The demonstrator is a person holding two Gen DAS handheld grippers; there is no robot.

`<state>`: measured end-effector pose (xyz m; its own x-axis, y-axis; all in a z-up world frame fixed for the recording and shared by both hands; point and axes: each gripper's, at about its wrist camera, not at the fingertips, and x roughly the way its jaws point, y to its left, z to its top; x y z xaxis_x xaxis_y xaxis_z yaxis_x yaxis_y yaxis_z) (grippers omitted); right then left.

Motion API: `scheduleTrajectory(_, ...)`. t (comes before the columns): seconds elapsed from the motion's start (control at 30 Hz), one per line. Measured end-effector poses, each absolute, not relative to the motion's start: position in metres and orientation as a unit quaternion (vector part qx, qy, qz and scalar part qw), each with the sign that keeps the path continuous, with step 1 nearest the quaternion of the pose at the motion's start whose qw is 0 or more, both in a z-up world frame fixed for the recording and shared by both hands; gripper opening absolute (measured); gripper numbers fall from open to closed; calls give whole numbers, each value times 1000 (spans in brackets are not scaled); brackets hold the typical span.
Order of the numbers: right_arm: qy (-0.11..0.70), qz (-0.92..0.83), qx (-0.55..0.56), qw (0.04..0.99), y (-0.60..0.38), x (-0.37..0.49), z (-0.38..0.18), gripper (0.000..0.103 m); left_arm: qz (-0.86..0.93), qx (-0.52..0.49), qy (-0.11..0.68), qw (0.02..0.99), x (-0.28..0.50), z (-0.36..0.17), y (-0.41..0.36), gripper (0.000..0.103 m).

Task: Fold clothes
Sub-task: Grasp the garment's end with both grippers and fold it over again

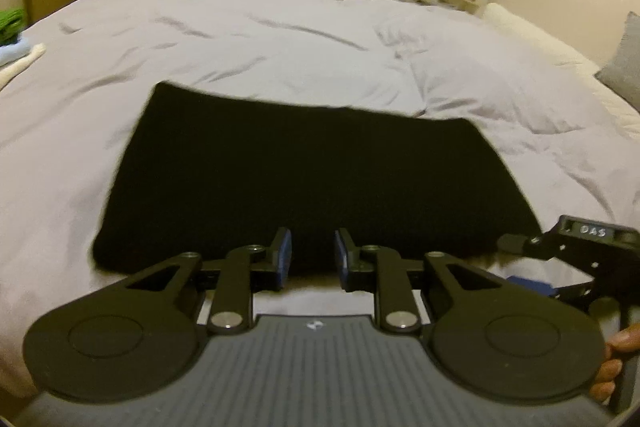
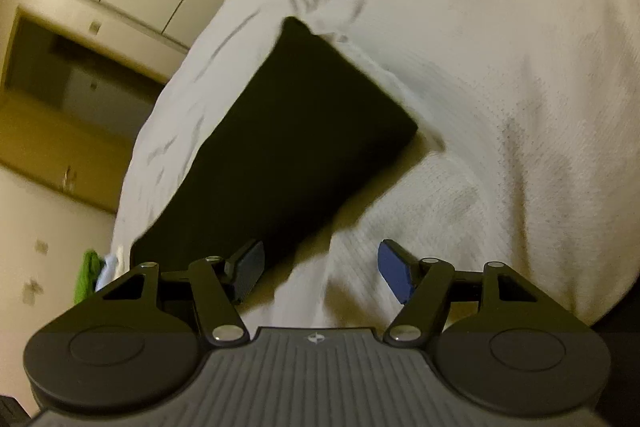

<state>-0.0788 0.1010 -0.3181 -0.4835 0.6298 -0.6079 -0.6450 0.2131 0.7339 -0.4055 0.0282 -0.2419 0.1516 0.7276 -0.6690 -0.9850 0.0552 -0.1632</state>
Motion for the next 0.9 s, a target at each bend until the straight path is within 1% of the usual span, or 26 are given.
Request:
scheduleTrajectory(0.2,627,590,65,505,115,-66,-336,67,589,-311,210,716,-397,-253,63,19)
scheduleTrajectory(0.3,628,583,86,508,120,-63,-340,66,578,-313,216,722,-394,-262,77,20)
scheduleTrajectory(0.4,614,589,80,518,125,-67,-340,66,573,-314,235,720,-393,-274,83,20)
scheduleTrajectory(0.5,593,601,61,533,131,-73,-337,58,569,-320,254,714,-391,-285,91,21)
scheduleTrajectory(0.57,578,608,48,542,135,-78,-334,44,568,-323,262,710,-389,-290,97,21)
scheduleTrajectory(0.67,547,623,23,559,135,-85,-322,34,566,-336,270,703,-388,-286,104,21)
scheduleTrajectory(0.77,515,637,-1,574,135,-92,-310,27,560,-357,246,706,-400,-277,103,20)
scheduleTrajectory(0.8,501,642,-11,580,134,-95,-305,27,560,-362,235,707,-407,-273,100,20)
scheduleTrajectory(0.9,392,688,-69,608,130,-128,-269,26,579,-363,210,700,-433,-262,91,20)
